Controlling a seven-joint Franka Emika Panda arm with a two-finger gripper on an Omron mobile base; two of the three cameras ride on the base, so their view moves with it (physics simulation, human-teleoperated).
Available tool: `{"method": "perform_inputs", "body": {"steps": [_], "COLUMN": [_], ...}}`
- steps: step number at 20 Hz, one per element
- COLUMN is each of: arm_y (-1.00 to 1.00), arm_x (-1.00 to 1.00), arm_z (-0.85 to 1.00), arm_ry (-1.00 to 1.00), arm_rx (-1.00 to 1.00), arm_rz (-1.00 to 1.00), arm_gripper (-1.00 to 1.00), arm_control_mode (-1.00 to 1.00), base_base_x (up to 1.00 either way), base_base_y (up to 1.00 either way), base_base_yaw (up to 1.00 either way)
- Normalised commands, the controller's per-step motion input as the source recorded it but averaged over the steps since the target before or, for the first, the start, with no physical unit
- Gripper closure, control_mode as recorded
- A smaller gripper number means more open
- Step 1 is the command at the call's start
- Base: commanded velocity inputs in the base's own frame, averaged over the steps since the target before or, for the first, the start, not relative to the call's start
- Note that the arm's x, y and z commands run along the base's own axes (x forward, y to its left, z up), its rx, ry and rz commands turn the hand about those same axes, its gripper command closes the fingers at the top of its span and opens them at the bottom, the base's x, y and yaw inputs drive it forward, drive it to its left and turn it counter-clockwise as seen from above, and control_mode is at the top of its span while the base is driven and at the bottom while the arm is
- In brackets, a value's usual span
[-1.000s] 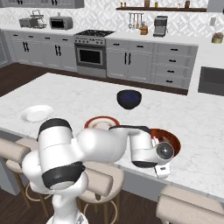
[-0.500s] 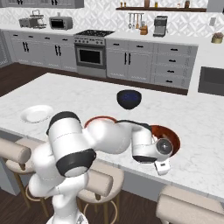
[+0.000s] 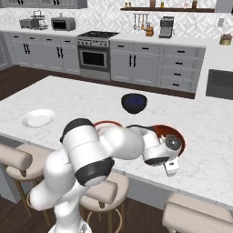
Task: Pick the chicken drumstick and lemon wedge from their plates and place them in the bowl. Then put the bowl in the fridge.
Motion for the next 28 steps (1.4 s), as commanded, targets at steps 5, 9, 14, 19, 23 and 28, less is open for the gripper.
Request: {"method": "perform_inputs", "body": {"steps": [5, 9, 14, 19, 23, 28], "arm_y": [0.00, 0.38, 0.67, 0.59, 0.19, 0.25], "arm_x": [0.07, -0.04, -0.30, -0.35, -0.46, -0.69], "arm_z": [0.04, 0.06, 0.03, 0.68, 0.97, 0.91], "arm_ry": [0.01, 0.02, -0.24, -0.22, 0.02, 0.03], "arm_rx": [0.00, -0.02, -0.02, -0.04, 0.01, 0.01], "arm_rz": [0.00, -0.08, 0.00, -0.12, -0.05, 0.00], "arm_gripper": [1.00, 1.00, 1.00, 1.00, 1.00, 1.00], "arm_control_mode": [-1.00, -1.00, -1.00, -1.00, -1.00, -1.00], "base_base_x": [0.00, 0.00, 0.00, 0.00, 0.00, 0.00], "base_base_y": [0.00, 0.00, 0.00, 0.00, 0.00, 0.00], "base_base_yaw": [0.00, 0.00, 0.00, 0.00, 0.00, 0.00]}}
